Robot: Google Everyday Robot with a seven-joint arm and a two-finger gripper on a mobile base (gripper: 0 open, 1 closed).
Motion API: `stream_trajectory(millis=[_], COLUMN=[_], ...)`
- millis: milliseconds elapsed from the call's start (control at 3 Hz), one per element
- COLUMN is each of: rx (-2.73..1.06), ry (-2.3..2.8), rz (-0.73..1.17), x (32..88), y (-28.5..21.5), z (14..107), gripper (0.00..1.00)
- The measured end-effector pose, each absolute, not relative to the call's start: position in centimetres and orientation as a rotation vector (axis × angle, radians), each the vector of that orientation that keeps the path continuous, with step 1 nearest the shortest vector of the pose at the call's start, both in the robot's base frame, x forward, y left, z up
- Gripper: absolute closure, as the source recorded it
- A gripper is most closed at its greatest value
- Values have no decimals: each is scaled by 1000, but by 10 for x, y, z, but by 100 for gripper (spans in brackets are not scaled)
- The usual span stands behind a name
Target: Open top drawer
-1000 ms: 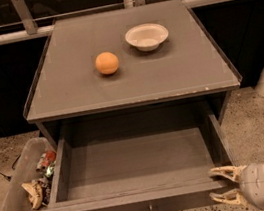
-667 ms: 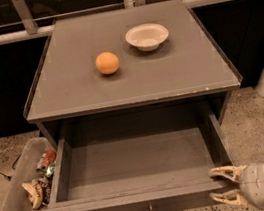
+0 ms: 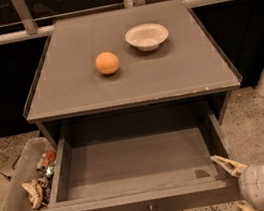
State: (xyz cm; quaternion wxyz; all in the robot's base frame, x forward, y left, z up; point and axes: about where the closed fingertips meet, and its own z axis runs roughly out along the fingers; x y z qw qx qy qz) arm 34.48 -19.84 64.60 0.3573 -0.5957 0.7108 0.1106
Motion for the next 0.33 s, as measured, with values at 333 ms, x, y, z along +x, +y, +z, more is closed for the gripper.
stream_trajectory(millis=[333], rx=[-1538], ry=[1835], rz=[286], x=[345], y=[-198], z=[646], gripper=[0])
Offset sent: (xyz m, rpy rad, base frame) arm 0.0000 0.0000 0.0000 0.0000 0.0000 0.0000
